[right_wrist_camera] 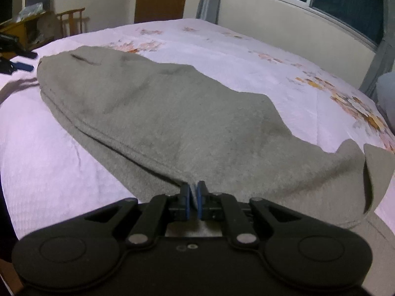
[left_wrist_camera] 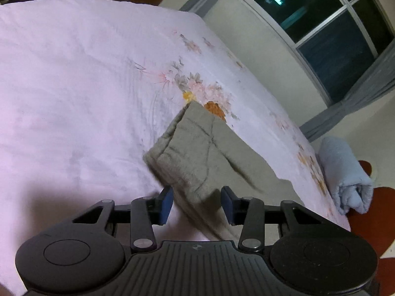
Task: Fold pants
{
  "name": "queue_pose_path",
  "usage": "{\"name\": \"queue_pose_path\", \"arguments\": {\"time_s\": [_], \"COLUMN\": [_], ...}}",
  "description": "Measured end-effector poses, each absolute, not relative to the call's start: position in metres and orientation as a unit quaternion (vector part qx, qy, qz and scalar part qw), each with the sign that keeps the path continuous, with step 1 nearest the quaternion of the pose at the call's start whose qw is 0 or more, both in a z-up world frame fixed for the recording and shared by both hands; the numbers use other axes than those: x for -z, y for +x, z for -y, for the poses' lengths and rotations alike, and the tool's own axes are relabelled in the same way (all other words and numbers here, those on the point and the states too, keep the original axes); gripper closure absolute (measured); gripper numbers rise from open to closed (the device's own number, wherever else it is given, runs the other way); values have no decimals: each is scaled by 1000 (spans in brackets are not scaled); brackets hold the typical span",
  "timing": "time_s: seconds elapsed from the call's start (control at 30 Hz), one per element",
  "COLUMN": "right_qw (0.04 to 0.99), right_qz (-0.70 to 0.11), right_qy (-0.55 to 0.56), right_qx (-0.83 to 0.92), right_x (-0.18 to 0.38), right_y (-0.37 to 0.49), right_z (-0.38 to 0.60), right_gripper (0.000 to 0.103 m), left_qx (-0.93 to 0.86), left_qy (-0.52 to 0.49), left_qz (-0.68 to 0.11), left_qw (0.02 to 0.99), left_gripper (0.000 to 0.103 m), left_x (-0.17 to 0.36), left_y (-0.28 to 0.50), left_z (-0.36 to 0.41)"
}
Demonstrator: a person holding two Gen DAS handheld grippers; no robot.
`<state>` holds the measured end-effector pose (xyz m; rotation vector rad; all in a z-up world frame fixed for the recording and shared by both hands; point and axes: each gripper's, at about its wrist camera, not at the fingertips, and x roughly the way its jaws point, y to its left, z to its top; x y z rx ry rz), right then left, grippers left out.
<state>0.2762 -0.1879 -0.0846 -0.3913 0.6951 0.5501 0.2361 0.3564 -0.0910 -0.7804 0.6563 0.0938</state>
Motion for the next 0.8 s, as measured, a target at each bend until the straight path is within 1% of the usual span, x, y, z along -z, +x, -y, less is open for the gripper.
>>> {"name": "queue_pose_path", "arguments": {"time_s": [0.03, 0.07, 0.1, 0.17, 0.27, 0.33, 0.4, 0.47, 0.5, 0.53, 0.57, 0.6, 0.63, 0.67, 0.8], "right_qw": [887, 889, 892, 895, 898, 905, 921, 940, 945, 946, 939, 925, 910, 900, 905], "right_qz": [-333, -331, -330, -328, -323, -309, -277, -227, -211, -201, -217, -254, -294, -315, -315], "right_qy": [-183, -178, -171, -164, -159, -152, -126, -113, -111, -116, -125, -132, -136, -148, -133], "right_qx": [-262, -260, -258, -256, -254, -251, -242, -228, -225, -226, -236, -250, -260, -262, -252], "right_x": [86, 86, 86, 87, 88, 78, 56, 30, 24, 24, 33, 48, 66, 81, 89], "right_y": [276, 274, 274, 274, 274, 274, 272, 264, 260, 256, 257, 261, 265, 265, 259], "right_z": [189, 188, 189, 190, 191, 192, 198, 202, 203, 203, 201, 199, 196, 195, 199], "right_gripper": [103, 103, 103, 103, 103, 103, 103, 103, 103, 103, 103, 103, 103, 103, 103], "left_qx": [-47, -53, -57, -57, -44, -27, -1, 20, 19, 9, -9, -31, -43, -40, -37], "left_qy": [-368, -360, -359, -354, -350, -344, -333, -324, -319, -314, -307, -310, -316, -317, -341], "left_qz": [-314, -314, -313, -309, -292, -263, -213, -172, -174, -204, -243, -294, -326, -336, -314], "left_qw": [874, 877, 877, 881, 889, 901, 919, 930, 931, 927, 920, 904, 890, 886, 885], "left_gripper": [61, 70, 76, 81, 83, 84, 84, 84, 84, 84, 84, 84, 84, 84, 84], "left_x": [90, 88, 87, 85, 72, 49, 20, 1, 2, 14, 32, 60, 80, 94, 100], "left_y": [239, 240, 241, 241, 240, 243, 244, 241, 241, 245, 249, 252, 251, 245, 233], "left_z": [-353, -351, -349, -350, -354, -355, -354, -352, -352, -354, -356, -360, -362, -361, -361]}}
